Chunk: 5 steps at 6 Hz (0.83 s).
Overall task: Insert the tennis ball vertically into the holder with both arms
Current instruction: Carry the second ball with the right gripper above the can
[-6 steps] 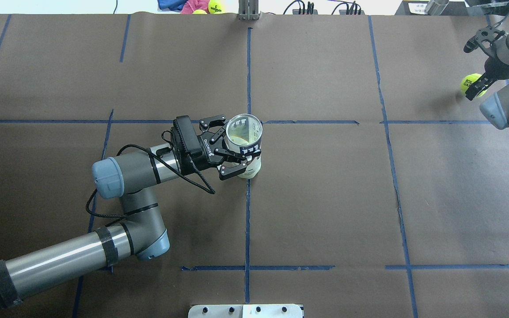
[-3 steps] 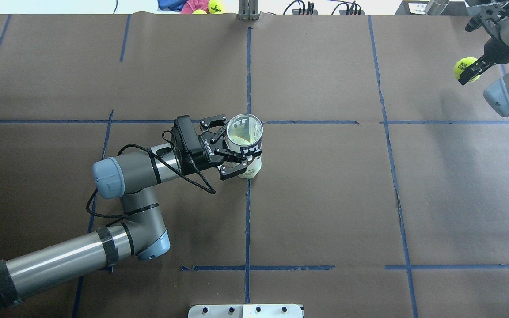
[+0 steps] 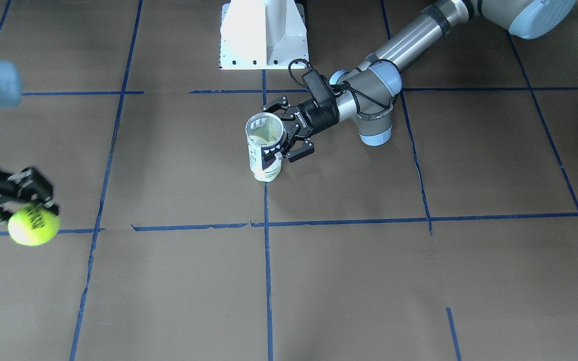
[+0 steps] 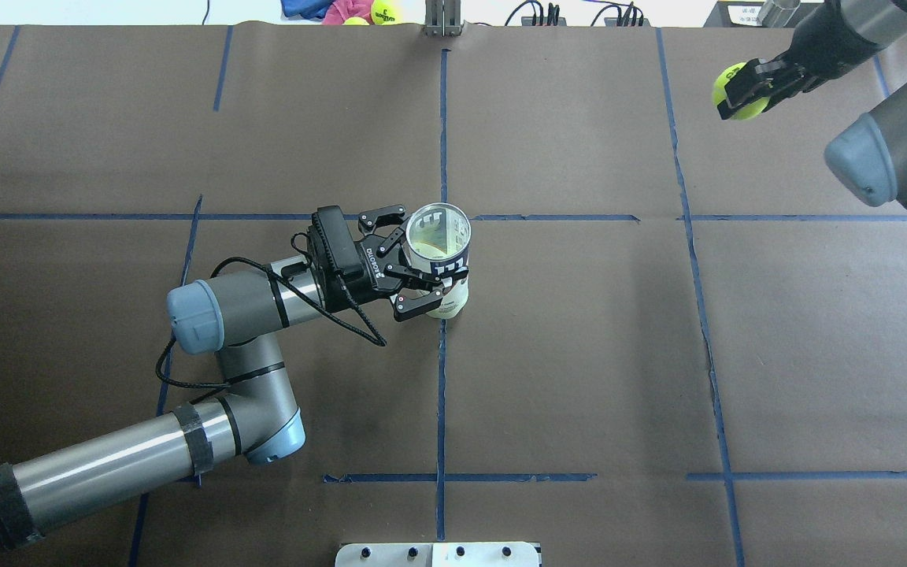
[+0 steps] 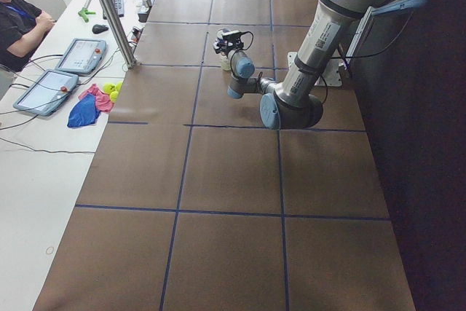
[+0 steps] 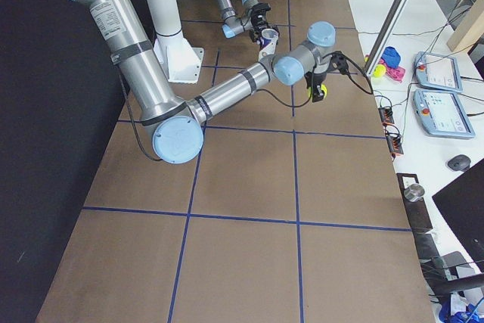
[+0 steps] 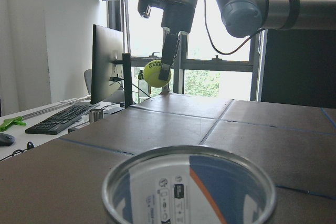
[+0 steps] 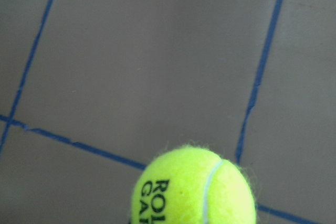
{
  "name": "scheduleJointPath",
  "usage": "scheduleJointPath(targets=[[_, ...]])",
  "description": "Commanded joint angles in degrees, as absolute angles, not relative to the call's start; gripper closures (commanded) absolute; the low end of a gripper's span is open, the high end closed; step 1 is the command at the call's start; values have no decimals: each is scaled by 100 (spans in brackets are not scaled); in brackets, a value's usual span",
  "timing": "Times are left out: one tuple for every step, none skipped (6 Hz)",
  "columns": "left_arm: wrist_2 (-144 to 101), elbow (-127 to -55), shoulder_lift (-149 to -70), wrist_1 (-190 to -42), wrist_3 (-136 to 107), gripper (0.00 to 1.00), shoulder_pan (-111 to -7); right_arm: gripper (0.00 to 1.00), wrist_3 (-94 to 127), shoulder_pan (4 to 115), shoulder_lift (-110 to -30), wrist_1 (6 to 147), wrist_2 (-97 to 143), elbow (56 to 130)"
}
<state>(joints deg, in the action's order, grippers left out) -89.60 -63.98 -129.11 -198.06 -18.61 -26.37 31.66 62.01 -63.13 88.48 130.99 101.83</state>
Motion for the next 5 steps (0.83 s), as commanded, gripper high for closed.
scheduleJointPath(targets=[[-8956, -6398, -12911, -19802, -1855, 20, -2645, 100, 4729, 5093, -5324, 10883, 12386, 11643], [-8956, -6398, -12902, -19802, -1854, 20, -2646, 100, 5407, 4680, -4865, 11046, 12210, 11645], [-8965, -6398, -12902, -19802, -1828, 20, -2646, 100, 5727, 4197, -4634, 11109, 11756, 11619], [-8965, -6398, -12902, -19793, -1793, 20, -2663, 100, 5730, 4053, -4423, 11353, 11638, 11584], [-8965, -6398, -12920, -19793, -1793, 20, -2663, 100, 5739, 3982, -4299, 11408, 11619, 11497]])
